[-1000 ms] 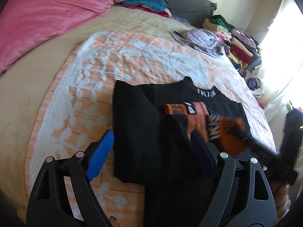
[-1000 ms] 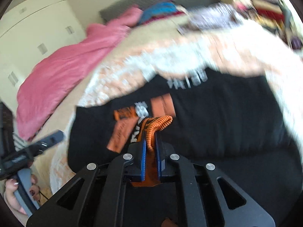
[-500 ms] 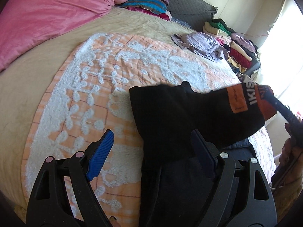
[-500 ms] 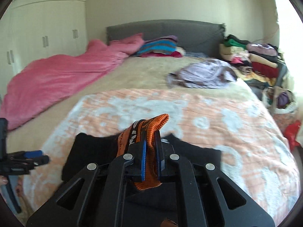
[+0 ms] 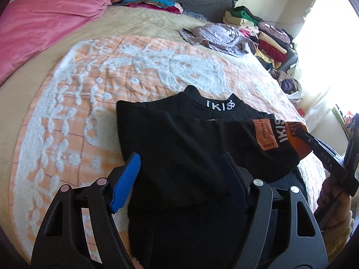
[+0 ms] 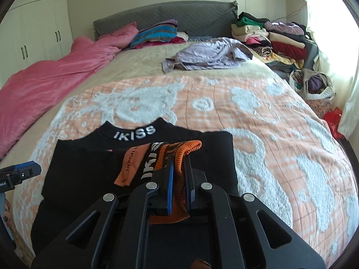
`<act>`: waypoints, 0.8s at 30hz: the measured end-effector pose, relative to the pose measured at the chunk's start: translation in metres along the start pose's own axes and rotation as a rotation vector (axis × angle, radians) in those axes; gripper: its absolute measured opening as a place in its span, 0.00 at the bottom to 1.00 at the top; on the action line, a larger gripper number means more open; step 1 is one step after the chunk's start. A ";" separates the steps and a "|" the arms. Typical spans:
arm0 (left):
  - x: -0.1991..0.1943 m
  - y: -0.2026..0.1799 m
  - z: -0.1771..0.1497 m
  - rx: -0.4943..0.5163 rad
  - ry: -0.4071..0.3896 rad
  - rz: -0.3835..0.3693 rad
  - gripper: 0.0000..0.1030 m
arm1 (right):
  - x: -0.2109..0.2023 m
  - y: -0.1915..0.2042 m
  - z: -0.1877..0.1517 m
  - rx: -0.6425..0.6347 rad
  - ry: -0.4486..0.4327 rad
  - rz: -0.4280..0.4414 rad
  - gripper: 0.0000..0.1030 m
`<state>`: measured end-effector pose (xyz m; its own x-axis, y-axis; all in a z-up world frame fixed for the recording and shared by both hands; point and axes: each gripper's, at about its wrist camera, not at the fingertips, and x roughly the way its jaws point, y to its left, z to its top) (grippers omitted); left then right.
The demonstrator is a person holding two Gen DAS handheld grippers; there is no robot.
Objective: Fold small clothes
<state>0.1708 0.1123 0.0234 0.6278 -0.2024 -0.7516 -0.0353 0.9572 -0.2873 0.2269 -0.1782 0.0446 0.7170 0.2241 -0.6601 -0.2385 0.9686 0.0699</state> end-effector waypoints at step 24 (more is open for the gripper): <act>0.051 -0.019 -0.020 0.110 0.150 0.044 0.51 | 0.010 0.011 -0.024 0.009 0.098 0.049 0.42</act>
<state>0.1882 0.0801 -0.0216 0.5038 -0.1810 -0.8446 0.0309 0.9809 -0.1918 0.2157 -0.1676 0.0209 0.6368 0.2605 -0.7257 -0.2657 0.9577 0.1106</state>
